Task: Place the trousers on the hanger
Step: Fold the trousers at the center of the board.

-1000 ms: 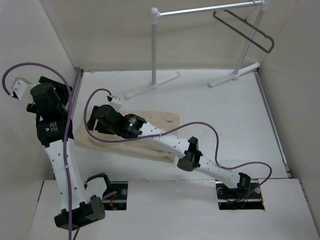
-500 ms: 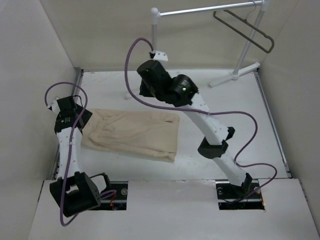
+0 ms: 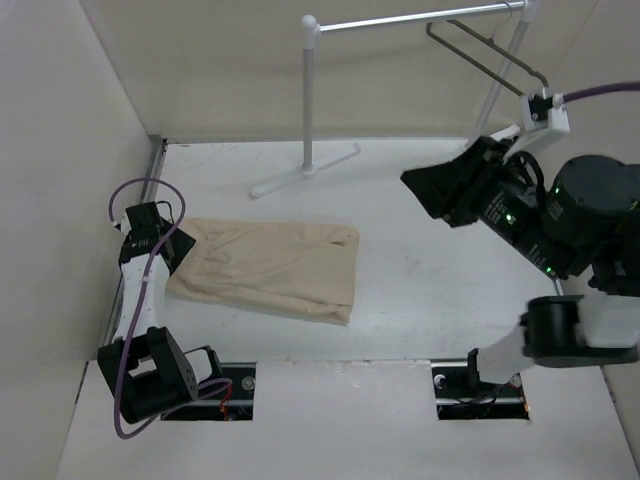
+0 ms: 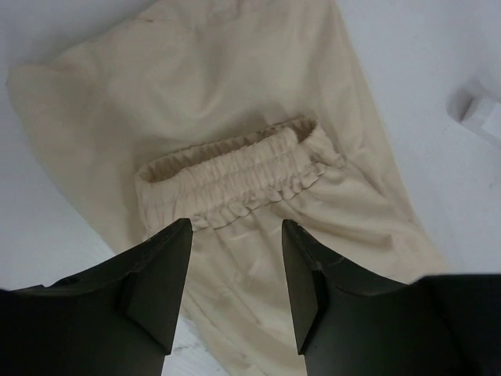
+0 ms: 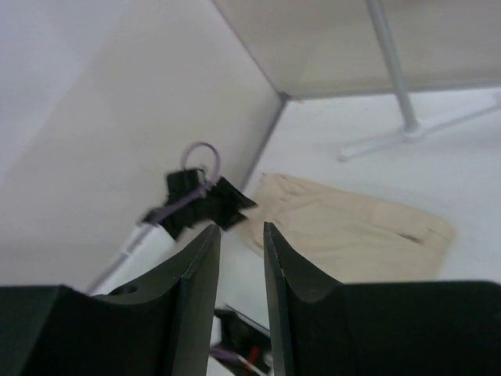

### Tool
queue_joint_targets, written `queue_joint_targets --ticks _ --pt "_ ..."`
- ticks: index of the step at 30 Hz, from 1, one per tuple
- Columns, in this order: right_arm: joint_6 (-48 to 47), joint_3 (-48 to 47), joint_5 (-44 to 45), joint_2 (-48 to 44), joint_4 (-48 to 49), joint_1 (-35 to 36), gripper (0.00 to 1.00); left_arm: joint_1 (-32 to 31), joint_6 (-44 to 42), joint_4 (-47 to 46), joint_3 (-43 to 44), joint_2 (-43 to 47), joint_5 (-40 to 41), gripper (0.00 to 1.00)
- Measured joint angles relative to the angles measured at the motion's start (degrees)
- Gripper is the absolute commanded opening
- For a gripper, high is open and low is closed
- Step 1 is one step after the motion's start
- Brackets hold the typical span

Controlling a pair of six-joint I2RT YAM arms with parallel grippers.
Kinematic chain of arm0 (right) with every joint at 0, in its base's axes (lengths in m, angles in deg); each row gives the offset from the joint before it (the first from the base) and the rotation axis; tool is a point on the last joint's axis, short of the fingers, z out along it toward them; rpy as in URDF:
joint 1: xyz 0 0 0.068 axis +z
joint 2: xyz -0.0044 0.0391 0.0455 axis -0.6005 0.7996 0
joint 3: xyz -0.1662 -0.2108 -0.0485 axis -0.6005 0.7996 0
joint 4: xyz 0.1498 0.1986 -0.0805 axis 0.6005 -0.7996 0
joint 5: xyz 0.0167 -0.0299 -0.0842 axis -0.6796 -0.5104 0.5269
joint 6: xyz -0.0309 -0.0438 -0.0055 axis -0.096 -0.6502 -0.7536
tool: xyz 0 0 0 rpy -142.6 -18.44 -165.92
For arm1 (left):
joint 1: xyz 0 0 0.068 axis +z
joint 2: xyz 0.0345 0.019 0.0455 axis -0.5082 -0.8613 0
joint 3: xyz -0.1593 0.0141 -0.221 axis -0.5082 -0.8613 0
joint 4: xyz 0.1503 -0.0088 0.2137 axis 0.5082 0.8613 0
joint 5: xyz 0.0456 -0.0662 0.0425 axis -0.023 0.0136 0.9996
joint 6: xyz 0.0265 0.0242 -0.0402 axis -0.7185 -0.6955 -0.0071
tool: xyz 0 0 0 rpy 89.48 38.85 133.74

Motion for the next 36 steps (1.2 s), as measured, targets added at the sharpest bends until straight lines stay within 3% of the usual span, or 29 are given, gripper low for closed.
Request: queue_joint_targets --ticks 5,8,10,18,22,27,30,33,36 --pt "2.6 55.5 0.0 -31.1 6.1 1.2 0.43 0.7 0.3 0.3 -2.1 1.2 1.0 0.47" --pt "2.2 80.5 -4.0 -44.6 16.3 0.0 0.61 0.2 0.8 0.1 -1.8 1.2 1.8 0.47" --pt "1.8 91.6 -7.1 -47.3 24.7 -3.2 0.72 -0.2 0.8 0.3 -1.0 1.2 2.1 0.47" --pt "10.4 131.1 -35.0 -40.8 58.1 -32.9 0.72 -0.2 1.4 0.3 0.4 1.2 3.0 0.48" --pt "16.0 140.7 -43.6 -37.6 66.8 -37.6 0.73 -2.7 1.9 0.3 0.6 1.3 3.1 0.48" --pt "20.1 140.9 -49.9 -26.8 81.6 -34.3 0.73 -6.0 2.7 0.3 0.5 3.7 3.0 0.48" --pt "22.3 140.7 -51.8 -20.4 88.7 -32.7 0.67 -6.6 3.3 0.3 0.3 6.5 3.0 0.48" --pt "24.5 140.6 -52.6 -13.8 94.1 -32.8 0.56 -6.9 4.0 0.7 -0.2 8.8 3.0 0.48" --pt "26.6 140.3 -53.9 -8.4 99.3 -33.7 0.24 -7.9 4.4 1.6 -0.9 10.3 2.8 0.48"
